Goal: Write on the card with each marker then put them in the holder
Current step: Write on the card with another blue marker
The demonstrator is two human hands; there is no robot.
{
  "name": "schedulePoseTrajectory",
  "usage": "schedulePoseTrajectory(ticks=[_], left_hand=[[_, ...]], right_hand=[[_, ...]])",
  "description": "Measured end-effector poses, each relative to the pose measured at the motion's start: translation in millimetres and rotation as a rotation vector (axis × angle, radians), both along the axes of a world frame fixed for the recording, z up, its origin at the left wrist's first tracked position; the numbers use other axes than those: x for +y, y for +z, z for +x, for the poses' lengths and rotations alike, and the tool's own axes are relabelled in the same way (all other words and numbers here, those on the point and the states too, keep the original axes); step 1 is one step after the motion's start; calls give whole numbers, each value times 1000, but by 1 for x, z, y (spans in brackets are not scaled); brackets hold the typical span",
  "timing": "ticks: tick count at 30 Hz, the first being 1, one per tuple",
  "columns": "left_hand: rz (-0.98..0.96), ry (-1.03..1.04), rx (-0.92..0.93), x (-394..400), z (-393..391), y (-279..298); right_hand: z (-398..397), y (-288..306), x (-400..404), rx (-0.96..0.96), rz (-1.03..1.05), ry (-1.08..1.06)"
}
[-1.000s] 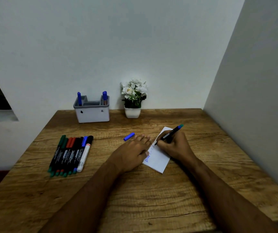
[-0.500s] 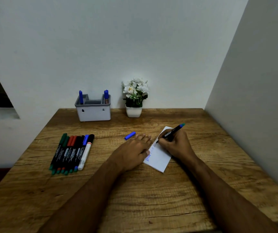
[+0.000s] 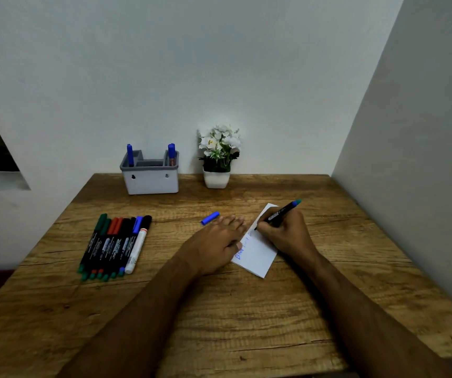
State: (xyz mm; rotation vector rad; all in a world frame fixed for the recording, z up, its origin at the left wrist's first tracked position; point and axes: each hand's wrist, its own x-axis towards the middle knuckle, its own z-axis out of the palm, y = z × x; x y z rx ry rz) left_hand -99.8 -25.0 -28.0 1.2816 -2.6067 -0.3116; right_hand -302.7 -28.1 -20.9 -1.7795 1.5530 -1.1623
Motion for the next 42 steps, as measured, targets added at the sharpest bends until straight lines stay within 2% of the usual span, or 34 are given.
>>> schedulePoseTrajectory(ticks=[8,12,16,22,28,32,39,42], left_hand=[[-5,10,22,0,0,2],[5,15,51,0,0,2],[31,40,80,-1,0,2],[20,117,211,-2,4,2],[-189,297,186,-10,7,21],[-133,476,124,-15,9,25],[-114,467,-88,-21,3,30],[-134,509,-22,-21,1,32]], right_hand=[[-1,0,1,-4,-9,14],[-2,4,2,-90,-19,-15],[0,5,4,-89,-22,2],[1,15,4,-165,-5,1],[10,27,1,-248,6,35],[17,27,-1,-243,9,49],[20,19,0,-234,7,85],[19,18,1,-254,5,91]])
